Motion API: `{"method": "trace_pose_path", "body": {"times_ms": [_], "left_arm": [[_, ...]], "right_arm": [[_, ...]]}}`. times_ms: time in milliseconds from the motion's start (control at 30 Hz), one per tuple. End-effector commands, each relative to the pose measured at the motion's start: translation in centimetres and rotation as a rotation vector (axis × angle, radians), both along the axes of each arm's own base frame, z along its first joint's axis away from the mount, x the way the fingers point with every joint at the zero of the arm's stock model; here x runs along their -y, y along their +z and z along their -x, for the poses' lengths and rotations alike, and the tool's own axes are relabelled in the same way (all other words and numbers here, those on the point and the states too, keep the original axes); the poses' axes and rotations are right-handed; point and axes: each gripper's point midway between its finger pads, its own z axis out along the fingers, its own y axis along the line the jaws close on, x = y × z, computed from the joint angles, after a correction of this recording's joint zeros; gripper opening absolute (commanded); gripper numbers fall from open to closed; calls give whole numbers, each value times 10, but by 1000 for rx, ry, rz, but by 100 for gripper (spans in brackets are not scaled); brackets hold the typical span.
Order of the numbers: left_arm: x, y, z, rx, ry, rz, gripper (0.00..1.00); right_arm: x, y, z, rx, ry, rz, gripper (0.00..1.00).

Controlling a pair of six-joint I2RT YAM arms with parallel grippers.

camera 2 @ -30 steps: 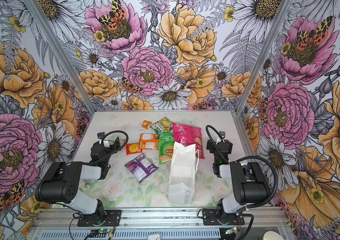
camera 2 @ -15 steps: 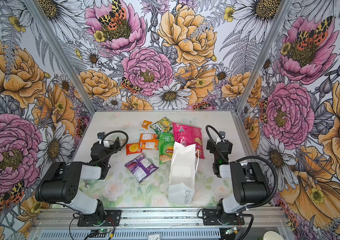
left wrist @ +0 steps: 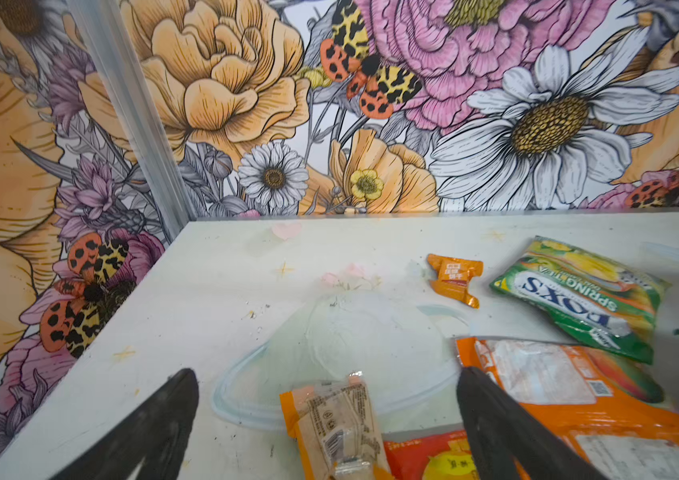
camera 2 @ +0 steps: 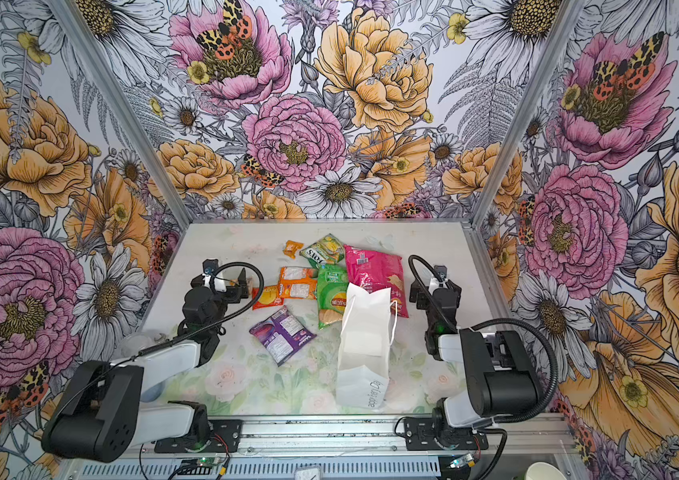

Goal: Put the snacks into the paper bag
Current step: 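Raise the left gripper over the snacks while the right gripper moves toward the paper bag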

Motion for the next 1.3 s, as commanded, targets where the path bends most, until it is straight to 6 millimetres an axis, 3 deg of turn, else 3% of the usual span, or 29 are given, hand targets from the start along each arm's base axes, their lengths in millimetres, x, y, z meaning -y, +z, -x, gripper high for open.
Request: {"method": "trace_pose_path", "body": {"times_ms": [0,133,300,367,433,533,667,767,933,1133,1267], "left_arm": [[9,26,10,-3,14,-9,99],[18,62,27,58,27,106,99],[-6,97,52,114,141,390,99],[-22,100,60,81,215,528,99],[-25,104,63,23,207,611,99],[-26,105,69,-56,167,737,99],[-32,107,81,-97,90,931,99],[-29,111,80,-98,-23,972,99],[-16,106,77,-216,-56,891,99],[-6,99,79,-284,-40,815,99],[-2,89,79,-319,-26,797,99]], "right_arm": [[0,30,5,71,-4,7,100],[-7,58,14,80,37,-8,100],[-12,110,31,109,31,-142,100],[1,128,42,110,-80,-264,100],[11,144,55,112,-162,-372,100],[-1,169,67,101,-97,-452,100],[-15,186,91,134,-37,-609,100],[-33,211,103,132,83,-589,100],[-40,224,121,-40,59,-599,100],[-72,249,157,-217,131,-622,97],[-91,248,178,-315,172,-626,92]]}}
